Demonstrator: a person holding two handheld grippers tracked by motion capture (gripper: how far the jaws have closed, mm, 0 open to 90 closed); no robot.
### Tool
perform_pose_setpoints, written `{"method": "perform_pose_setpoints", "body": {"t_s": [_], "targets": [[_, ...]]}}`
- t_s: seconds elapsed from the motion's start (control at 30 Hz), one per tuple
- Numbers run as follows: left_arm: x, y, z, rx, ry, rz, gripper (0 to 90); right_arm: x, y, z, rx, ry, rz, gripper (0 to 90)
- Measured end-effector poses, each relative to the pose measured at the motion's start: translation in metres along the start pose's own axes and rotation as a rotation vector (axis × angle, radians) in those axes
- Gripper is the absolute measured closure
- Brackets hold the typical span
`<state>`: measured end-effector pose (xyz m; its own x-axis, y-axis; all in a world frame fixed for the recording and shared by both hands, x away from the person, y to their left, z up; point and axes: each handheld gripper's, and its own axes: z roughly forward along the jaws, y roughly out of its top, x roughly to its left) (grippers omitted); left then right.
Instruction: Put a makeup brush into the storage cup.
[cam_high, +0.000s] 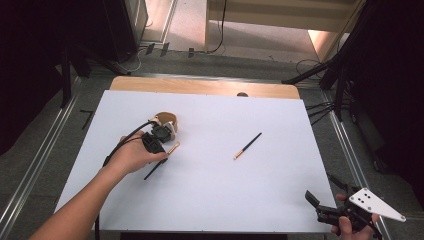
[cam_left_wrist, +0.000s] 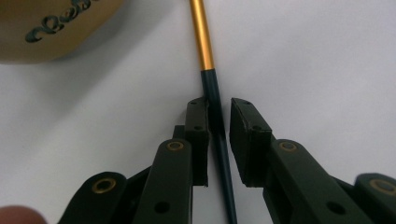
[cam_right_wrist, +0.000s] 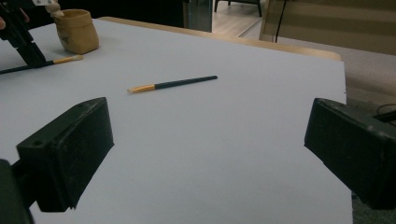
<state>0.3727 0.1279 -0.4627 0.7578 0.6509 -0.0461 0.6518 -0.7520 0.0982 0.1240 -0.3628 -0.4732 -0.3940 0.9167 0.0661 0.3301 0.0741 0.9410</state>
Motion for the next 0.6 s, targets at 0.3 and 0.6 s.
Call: {"method": "perform_pose_setpoints", "body": {"t_s": [0.3, 0.6], "targets": [[0.0018, 0.0033, 0.0026, 0.004, 0.001, -0.018, 77.8, -0.0002, -0.0002, -0.0007, 0.003, -0.003, 0.004, 1.7], [0.0009, 0.0048, 0.0044, 0.000, 0.012, -0.036, 81.8, -0.0002, -0.0001, 0.0000, 0.003, -0.003, 0.001, 1.8]]}}
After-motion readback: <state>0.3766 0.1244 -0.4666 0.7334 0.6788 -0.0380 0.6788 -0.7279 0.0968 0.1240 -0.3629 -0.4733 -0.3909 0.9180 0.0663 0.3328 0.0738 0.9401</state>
